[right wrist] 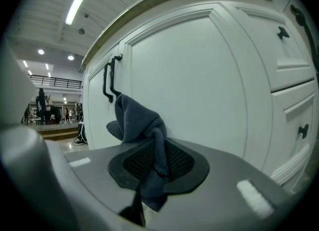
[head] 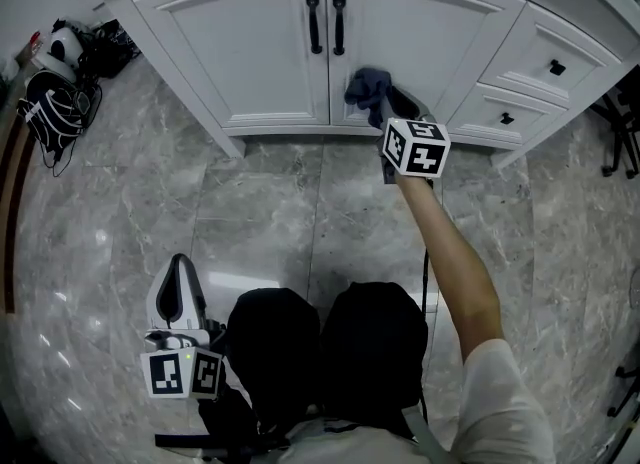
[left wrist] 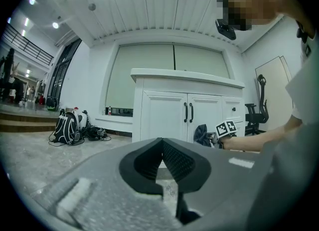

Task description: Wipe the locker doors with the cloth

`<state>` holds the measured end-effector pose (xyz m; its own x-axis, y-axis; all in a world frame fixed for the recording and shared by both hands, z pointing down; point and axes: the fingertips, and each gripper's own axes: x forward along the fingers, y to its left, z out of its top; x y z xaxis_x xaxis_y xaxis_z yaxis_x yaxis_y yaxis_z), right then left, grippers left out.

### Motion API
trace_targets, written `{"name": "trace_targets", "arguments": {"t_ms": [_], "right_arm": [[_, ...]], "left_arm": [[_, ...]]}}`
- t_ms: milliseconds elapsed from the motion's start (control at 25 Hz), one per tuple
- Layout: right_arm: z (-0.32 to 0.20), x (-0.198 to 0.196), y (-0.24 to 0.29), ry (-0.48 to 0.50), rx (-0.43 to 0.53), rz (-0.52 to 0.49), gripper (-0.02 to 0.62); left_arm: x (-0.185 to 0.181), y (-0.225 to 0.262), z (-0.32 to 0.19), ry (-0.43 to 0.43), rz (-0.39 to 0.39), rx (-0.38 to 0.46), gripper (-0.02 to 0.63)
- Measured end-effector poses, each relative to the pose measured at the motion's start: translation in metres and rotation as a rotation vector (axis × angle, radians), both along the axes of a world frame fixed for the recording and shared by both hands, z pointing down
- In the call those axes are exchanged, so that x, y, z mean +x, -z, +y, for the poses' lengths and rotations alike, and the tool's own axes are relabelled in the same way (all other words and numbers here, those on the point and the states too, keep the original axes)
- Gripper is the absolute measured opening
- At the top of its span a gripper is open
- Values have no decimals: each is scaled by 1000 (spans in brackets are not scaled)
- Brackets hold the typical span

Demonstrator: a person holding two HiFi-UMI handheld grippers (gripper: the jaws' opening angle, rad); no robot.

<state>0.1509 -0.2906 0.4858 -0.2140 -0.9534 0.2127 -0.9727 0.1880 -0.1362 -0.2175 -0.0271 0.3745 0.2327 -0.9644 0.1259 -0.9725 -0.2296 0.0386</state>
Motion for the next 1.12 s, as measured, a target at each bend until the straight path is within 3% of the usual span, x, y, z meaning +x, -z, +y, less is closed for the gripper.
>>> {"name": "trace_targets", "arguments": {"t_ms": [600, 880, 1120], "right_arm": [[29, 135, 2, -214, -20, 75, 67], [57, 145, 15, -255, 27, 66, 66], [86, 77, 43, -45, 143, 75, 66]], "left_arm": [[7, 1, -1, -19, 3, 6, 2], [7, 0, 0, -19, 7, 1, 2], [12, -6, -3, -29, 15, -1, 2]]}}
